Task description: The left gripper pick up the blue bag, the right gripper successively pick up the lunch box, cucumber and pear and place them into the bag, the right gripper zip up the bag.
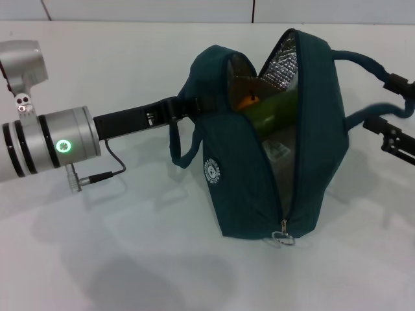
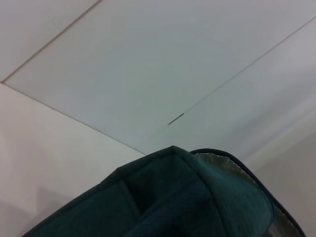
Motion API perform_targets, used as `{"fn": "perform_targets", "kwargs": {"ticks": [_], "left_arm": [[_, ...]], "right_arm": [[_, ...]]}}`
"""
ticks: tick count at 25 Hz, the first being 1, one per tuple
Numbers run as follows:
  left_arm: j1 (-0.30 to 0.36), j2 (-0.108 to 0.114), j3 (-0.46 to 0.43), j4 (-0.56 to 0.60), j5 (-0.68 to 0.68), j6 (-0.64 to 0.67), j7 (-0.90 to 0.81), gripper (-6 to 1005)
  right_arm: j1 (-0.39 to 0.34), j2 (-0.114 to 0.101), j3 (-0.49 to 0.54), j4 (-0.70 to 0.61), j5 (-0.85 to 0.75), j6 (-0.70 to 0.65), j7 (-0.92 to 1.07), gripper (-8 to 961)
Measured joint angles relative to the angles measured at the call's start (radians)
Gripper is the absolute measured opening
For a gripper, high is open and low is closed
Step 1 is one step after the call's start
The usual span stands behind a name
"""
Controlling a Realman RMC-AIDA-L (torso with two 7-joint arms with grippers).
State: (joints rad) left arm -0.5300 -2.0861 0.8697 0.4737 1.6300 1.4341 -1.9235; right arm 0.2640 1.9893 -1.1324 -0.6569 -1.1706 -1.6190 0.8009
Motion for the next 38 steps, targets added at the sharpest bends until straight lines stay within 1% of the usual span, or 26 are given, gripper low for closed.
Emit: {"fn": "perform_targets", "kwargs": {"ticks": [4,10,14,15,17,19,21,28,35,38], "left_arm": [[0.006,0.0,-0.001,0.0,-0.013,0.001,0.0,51],[0.016,0.0,-0.002,0.0,-0.023,0.002,0.001,51],[0.017,-0.001,0.001,-0.001,-0.023,0.003,0.001,65],[0.017,-0.001,0.002,-0.001,-0.023,0.004,0.0,68],[0.018,-0.001,0.003,-0.001,-0.023,0.009,-0.001,68],[0.021,-0.002,0.002,-0.001,-0.023,0.012,-0.002,68],[0.025,-0.003,0.001,-0.001,-0.023,0.013,-0.002,68],[0.029,-0.003,0.004,-0.001,-0.023,0.013,0.001,68],[0.023,-0.003,0.005,-0.006,-0.023,0.013,0.001,69],[0.019,-0.003,0.005,-0.01,-0.023,0.013,0.001,69]], "right_arm": [[-0.007,-0.015,0.0,-0.001,0.0,-0.04,-0.005,603],[-0.017,-0.022,0.015,-0.001,-0.01,-0.132,-0.023,602],[-0.01,-0.024,0.014,-0.003,-0.102,-0.233,-0.025,601],[-0.008,-0.022,0.012,-0.001,-0.127,-0.247,-0.023,600],[-0.006,-0.009,0.008,0.005,-0.195,-0.256,-0.021,600],[-0.01,0.009,0.011,0.007,-0.269,-0.239,-0.022,600],[-0.014,0.017,0.01,0.017,-0.323,-0.207,-0.023,599],[-0.001,0.018,0.001,0.102,-0.401,-0.104,-0.025,597],[0.039,0.022,-0.062,0.179,-0.404,-0.017,-0.029,596],[0.049,0.025,-0.084,0.191,-0.398,0.009,-0.031,595]]}}
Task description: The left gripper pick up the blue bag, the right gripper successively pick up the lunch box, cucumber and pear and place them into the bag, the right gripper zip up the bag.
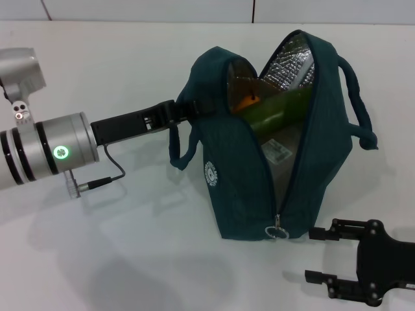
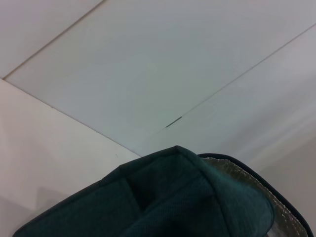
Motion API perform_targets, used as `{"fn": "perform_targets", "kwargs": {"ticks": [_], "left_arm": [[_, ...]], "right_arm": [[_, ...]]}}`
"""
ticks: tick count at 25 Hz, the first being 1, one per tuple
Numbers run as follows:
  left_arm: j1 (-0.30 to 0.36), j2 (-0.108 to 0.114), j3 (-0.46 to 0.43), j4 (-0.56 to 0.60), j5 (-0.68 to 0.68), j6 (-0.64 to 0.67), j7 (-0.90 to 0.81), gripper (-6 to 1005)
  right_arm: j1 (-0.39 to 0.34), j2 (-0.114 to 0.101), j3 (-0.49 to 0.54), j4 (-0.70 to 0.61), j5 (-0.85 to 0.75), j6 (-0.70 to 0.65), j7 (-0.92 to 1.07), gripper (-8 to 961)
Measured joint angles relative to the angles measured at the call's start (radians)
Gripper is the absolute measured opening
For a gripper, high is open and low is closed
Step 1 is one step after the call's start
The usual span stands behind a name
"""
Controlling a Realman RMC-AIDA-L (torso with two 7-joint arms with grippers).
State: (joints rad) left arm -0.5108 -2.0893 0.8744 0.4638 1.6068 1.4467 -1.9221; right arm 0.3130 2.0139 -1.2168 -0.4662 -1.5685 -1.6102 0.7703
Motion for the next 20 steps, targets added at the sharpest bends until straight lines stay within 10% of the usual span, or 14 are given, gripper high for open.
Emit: {"fn": "perform_targets", "kwargs": {"ticks": [20], "left_arm": [[-0.002,0.0,0.0,-0.001,-0.001,-0.002,0.0,70]], "right_arm": [[0.035,0.006,-0.282,0.016,0.246,0.173,-0.026,591]]}}
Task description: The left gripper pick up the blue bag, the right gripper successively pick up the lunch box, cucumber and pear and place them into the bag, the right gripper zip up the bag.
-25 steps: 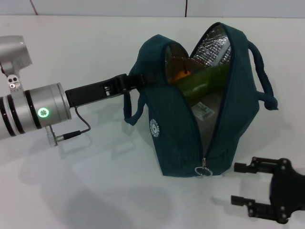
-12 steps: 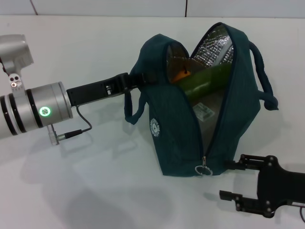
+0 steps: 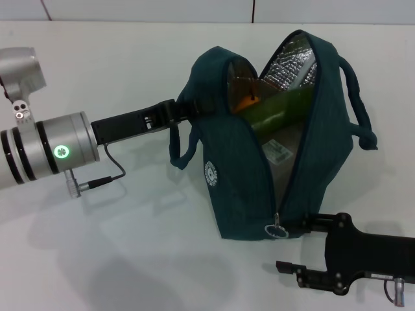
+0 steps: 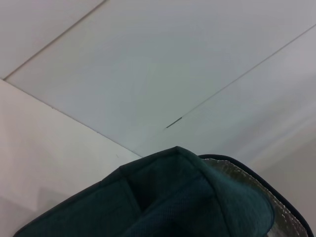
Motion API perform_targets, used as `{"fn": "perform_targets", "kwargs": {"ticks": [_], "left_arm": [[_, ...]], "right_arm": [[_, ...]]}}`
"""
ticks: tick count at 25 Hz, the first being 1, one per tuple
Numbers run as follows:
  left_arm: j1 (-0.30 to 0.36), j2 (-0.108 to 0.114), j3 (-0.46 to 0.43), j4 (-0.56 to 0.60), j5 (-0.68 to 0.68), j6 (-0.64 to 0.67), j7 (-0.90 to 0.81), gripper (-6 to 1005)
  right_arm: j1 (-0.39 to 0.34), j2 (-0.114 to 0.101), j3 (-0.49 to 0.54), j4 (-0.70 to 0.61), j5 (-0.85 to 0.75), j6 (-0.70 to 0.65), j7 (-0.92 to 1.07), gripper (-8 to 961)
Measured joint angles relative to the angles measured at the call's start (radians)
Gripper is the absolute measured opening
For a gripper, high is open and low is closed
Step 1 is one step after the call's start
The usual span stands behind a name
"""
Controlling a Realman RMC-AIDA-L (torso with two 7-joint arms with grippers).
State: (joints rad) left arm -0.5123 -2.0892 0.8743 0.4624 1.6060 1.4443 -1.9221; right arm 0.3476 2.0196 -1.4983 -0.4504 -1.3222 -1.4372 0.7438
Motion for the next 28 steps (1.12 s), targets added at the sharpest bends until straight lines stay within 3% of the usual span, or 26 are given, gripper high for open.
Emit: {"fn": "perform_targets", "kwargs": {"ticks": [15,20,25,28], "left_arm": [[-0.002,0.0,0.002,-0.001,0.0,0.001,0.0,70],[0.001,0.0,0.002,-0.001,0.0,0.002,0.0,70],[0.001,0.0,0.002,-0.005,0.0,0.002,0.0,70],[0.001,0.0,0.002,-0.008,0.0,0.002,0.0,70]], "right_arm": [[0.016,0.003,-0.023,-0.001,0.023,0.037,0.009,450],[0.017,0.004,-0.078,-0.001,0.093,0.067,0.009,400],[0.017,0.004,-0.108,-0.001,0.127,0.102,0.009,172],[0.018,0.004,-0.127,-0.001,0.157,0.116,0.009,122]]}}
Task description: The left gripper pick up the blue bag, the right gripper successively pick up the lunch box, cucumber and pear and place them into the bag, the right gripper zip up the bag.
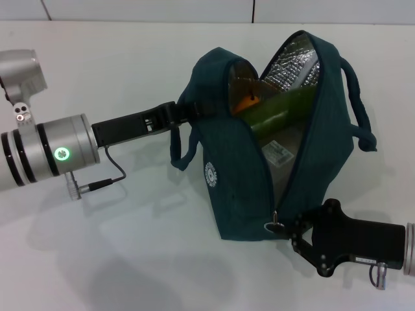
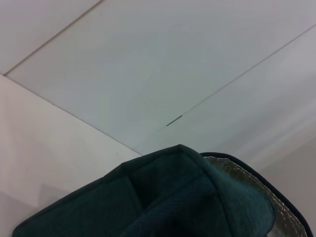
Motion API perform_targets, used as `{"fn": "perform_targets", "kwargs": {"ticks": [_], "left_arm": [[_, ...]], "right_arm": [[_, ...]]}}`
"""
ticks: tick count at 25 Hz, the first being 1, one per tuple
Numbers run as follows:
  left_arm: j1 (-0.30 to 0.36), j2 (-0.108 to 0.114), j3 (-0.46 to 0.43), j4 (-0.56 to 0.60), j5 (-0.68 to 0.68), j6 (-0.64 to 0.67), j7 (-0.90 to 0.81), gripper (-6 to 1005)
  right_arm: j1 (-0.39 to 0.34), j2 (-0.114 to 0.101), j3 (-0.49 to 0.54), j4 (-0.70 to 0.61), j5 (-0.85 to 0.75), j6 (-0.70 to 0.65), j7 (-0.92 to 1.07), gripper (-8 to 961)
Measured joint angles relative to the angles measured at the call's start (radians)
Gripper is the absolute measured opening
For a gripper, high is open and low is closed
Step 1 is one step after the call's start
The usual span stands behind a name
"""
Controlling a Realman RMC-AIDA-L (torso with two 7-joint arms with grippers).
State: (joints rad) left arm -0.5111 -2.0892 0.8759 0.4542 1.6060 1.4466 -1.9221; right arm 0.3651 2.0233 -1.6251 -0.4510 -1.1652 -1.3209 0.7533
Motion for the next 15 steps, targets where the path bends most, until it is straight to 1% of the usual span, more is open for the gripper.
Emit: {"fn": "perform_targets", "kwargs": {"ticks": [8,13,15], "left_arm": [[0.0,0.0,0.0,-0.002,0.0,0.0,0.0,71],[0.008,0.001,-0.001,-0.002,0.0,0.0,0.0,71],[0.01,0.001,-0.003,-0.002,0.0,0.003,0.0,71]], "right_arm": [[0.0,-0.001,-0.001,0.0,0.007,0.003,0.0,7],[-0.006,-0.006,0.002,-0.006,0.007,-0.022,-0.008,7],[-0.011,-0.009,0.008,-0.005,0.007,-0.055,-0.017,7]]}}
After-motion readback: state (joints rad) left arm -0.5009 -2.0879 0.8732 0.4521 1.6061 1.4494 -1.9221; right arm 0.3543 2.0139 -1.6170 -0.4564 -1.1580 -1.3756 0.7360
